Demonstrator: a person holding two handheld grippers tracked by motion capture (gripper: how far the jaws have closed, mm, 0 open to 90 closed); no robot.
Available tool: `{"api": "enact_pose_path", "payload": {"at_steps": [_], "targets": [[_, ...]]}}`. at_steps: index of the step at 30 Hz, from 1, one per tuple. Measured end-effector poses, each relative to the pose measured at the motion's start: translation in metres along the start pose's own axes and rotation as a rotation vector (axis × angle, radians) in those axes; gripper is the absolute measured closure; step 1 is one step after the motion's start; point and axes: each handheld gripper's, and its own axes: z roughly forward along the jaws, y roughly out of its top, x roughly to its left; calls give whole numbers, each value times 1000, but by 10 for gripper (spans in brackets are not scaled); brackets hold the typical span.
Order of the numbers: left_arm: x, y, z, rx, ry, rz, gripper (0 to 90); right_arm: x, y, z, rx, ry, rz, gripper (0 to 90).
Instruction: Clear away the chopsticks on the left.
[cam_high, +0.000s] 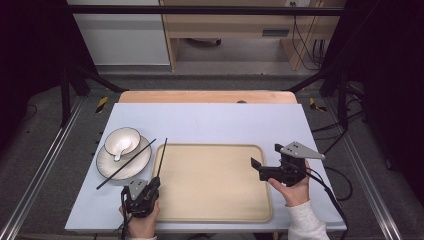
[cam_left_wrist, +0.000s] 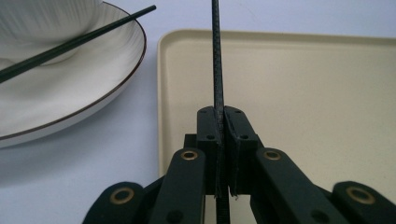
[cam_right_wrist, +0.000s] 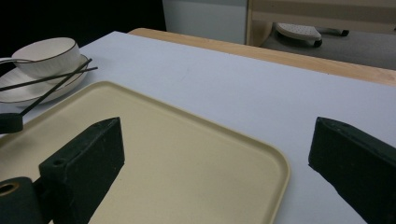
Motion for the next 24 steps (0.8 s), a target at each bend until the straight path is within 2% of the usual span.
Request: {"api": "enact_pose_path", "payload": {"at_steps": [11,17,24], "targets": [[1,-1,5,27,17,1,853,0,-1,1,6,-2,-2,38],[0,0,9,62,22,-2,852,1,-1,2,14,-1,-5,38],[-1,1,11,101,25,11,851,1,-2,3,17,-3,-7,38]]}}
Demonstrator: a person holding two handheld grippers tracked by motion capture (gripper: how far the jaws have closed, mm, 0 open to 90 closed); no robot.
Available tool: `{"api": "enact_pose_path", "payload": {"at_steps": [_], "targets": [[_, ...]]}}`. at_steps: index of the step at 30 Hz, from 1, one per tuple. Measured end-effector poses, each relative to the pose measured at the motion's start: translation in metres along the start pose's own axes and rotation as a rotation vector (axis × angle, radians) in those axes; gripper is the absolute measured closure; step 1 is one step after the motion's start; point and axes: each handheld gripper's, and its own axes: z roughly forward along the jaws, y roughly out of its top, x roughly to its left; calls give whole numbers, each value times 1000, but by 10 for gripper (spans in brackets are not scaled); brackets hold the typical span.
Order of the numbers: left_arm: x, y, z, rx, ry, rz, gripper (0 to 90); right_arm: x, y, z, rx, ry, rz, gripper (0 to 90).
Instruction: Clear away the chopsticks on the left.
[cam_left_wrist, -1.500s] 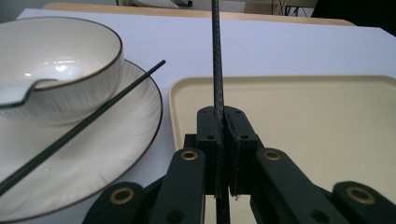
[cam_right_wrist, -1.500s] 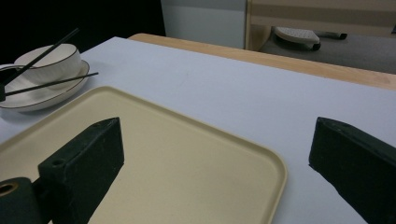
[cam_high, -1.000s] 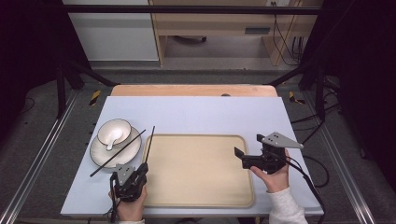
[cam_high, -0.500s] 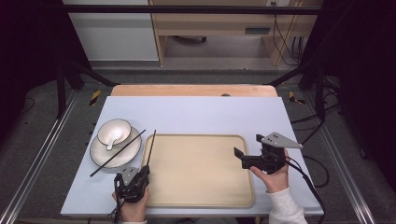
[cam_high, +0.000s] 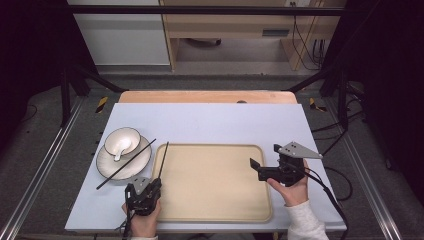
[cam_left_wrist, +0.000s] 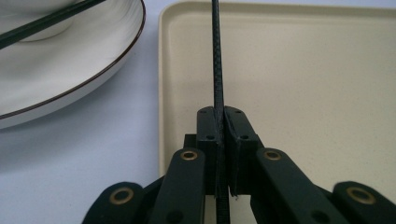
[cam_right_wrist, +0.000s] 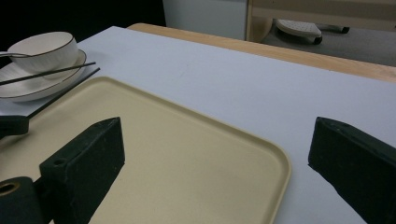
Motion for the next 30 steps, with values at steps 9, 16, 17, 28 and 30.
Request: {"api": "enact_pose_path", "payload": {"at_steps": [9,16,17,28,30], "targets": [[-1,-1,2,23,-1,10,849,0,0,1,2,4,1,38],[-1,-1,3,33,-11,12,848,0,0,0,0,1,-1,38],[-1,-1,3,33,-11,12,845,0,0,0,0,1,-1,38],[1,8,-6,4,-51,26,782,-1,2,-4,-16,-2,5,38],[3,16,-10,-15,-96,33,756,-2,2,-5,-20,-3,4,38]]}}
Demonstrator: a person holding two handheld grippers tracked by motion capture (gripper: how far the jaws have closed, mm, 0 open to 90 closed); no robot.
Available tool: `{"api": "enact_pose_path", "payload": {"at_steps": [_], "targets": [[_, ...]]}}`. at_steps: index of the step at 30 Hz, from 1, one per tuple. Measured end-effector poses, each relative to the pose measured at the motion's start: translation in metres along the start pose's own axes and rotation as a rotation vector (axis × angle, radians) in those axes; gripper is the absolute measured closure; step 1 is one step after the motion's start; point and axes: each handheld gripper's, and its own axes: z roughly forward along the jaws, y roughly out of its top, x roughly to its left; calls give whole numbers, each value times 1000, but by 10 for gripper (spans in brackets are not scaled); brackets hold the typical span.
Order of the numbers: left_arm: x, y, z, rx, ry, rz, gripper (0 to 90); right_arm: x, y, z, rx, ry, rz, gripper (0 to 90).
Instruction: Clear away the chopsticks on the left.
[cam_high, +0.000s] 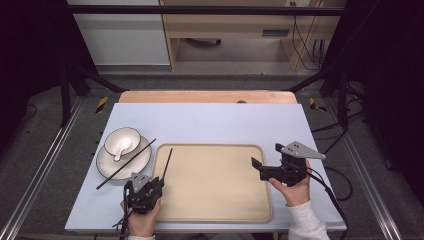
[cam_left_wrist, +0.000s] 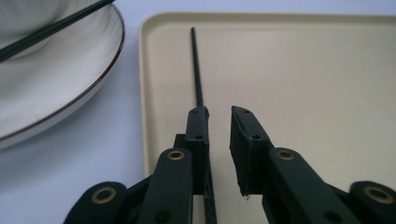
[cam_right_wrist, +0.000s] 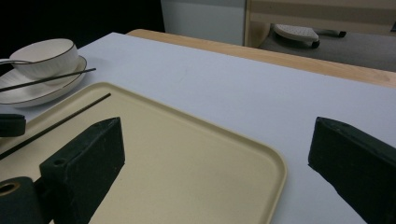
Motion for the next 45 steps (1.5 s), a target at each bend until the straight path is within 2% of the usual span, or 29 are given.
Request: {"api": "enact_pose_path", "payload": {"at_steps": [2,4,7,10,12,14,19,24,26,32,34,36,37,45], "targets": [[1,5,-2,-22,-31,12,717,0,0,-1,-6,-1,3,38],[3,11,-6,-33,-29,19,684,0,1,-2,-12,-2,4,38],[7,19,-10,-47,-62,27,635,-1,2,-4,-19,1,10,37],[11,26,-13,-56,-75,37,564,-2,2,-6,-25,-2,9,37],[18,35,-17,-83,-102,63,513,-2,3,-8,-27,-2,12,37],[23,41,-18,-86,-138,82,470,-2,3,-7,-29,0,12,37],[33,53,-23,-65,-161,161,380,-2,3,-7,-27,1,10,36],[43,48,-27,-65,-195,205,324,-3,4,-10,-33,-5,13,36],[48,44,-27,-67,-206,207,318,-4,4,-10,-31,-8,12,36],[63,40,-29,-53,-215,211,287,-3,4,-9,-29,-12,9,36],[72,38,-32,-52,-222,207,278,-4,4,-9,-31,-11,6,36],[75,37,-33,-54,-224,206,269,-4,4,-9,-29,-10,6,36],[81,36,-35,-52,-229,213,264,-4,4,-9,-30,-11,6,36],[98,32,-38,-10,-219,250,226,-3,3,-8,-23,-6,10,37]]}}
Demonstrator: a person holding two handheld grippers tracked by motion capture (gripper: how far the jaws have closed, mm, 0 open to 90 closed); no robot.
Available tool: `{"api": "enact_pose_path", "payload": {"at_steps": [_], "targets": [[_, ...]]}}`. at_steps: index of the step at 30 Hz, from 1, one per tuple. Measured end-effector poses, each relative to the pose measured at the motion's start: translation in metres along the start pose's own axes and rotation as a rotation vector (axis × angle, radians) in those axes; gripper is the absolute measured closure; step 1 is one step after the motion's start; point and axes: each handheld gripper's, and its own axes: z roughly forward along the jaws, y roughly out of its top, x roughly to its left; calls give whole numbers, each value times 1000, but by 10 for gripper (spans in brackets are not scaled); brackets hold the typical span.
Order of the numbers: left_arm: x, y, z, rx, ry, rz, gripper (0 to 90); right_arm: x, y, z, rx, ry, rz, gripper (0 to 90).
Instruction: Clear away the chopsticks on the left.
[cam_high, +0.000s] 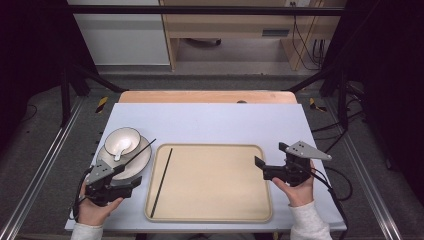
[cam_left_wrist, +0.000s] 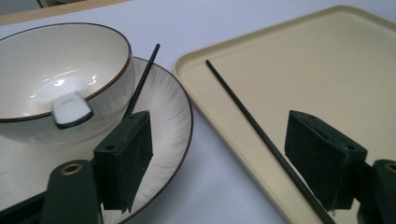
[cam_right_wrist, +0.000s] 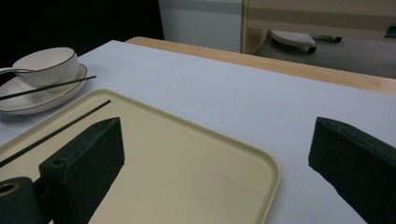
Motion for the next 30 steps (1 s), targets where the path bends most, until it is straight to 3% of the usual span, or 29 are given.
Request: {"api": "enact_pose_path", "payload": {"at_steps": [11,13,19,23,30], "targets": [[19,-6,-2,45,59,-18,232,0,0,1,0,-1,3,38],[26,-8,1,65,89,-16,264,0,0,1,1,2,2,39],[40,-9,8,87,116,-28,355,0,-1,2,7,2,-2,39],[45,-10,17,131,142,-3,423,0,0,2,9,2,-3,39],[52,-12,24,170,148,4,540,0,-1,3,12,4,-4,39]]}}
